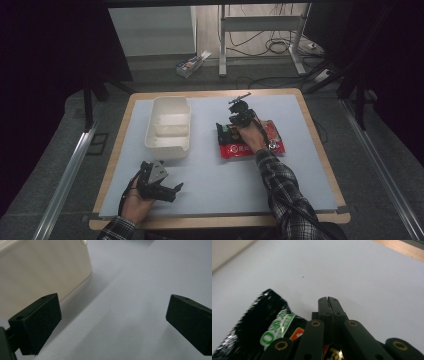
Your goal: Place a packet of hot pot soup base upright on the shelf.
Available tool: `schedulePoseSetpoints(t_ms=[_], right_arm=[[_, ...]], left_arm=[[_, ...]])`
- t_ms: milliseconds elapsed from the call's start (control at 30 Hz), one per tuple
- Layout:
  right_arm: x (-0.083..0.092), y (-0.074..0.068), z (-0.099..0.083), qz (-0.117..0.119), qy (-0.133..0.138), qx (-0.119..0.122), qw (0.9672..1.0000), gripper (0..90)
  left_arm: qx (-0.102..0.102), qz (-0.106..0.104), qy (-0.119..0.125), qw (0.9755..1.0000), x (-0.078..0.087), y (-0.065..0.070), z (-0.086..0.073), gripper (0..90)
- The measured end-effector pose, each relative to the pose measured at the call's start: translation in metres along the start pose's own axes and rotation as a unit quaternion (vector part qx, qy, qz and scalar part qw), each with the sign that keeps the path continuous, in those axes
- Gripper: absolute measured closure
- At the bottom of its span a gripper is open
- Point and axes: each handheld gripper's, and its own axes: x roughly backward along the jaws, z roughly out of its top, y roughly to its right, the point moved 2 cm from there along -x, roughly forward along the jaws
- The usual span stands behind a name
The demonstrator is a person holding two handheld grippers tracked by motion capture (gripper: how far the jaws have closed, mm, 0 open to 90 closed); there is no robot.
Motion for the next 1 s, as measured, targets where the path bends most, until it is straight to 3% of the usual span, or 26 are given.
schedulePoseSetpoints(t_ms=[200, 367, 600, 767, 833, 867, 933, 967, 1000], right_arm=[[-0.008, -0.001, -0.002, -0.002, -0.017, 0.003, 0.9999, 89.3], [-0.005, -0.003, -0.005, 0.019, -0.039, -0.004, 0.9991, 89.4], [0.004, -0.012, -0.016, 0.038, -0.033, 0.001, 0.9987, 89.4], [0.013, -0.019, -0.026, 0.043, -0.026, 0.02, 0.9985, 89.3], [0.014, -0.015, -0.026, 0.012, -0.026, 0.037, 0.9989, 89.2], [0.013, -0.001, -0.026, -0.003, -0.037, 0.035, 0.9987, 89.3], [0.013, 0.005, -0.026, -0.004, -0.039, 0.027, 0.9989, 89.3], [0.013, 0.015, -0.03, 0.009, -0.037, 0.007, 0.9993, 89.3], [0.013, 0.016, -0.032, 0.011, -0.035, 0.002, 0.9993, 89.4]], left_arm=[[0.002, -0.001, 0.0, 1.0, 0.0, 0.001, 0.0, 0.0], [0.002, -0.002, 0.002, 1.0, -0.001, 0.002, 0.0, 0.1], [-0.003, -0.003, -0.002, 1.0, -0.001, 0.002, 0.001, 0.2], [-0.003, -0.004, 0.0, 1.0, -0.002, 0.004, 0.002, 0.2], [-0.008, -0.004, -0.004, 1.0, -0.002, 0.004, 0.002, 0.2], [-0.009, -0.003, -0.005, 0.9999, -0.002, 0.004, 0.002, 0.1], [-0.008, -0.004, -0.005, 0.9999, -0.002, 0.004, 0.001, 0.1], [-0.007, -0.006, -0.005, 0.9999, -0.003, 0.004, 0.001, 0.2], [-0.004, -0.006, -0.004, 1.0, -0.004, 0.004, 0.001, 0.2]])
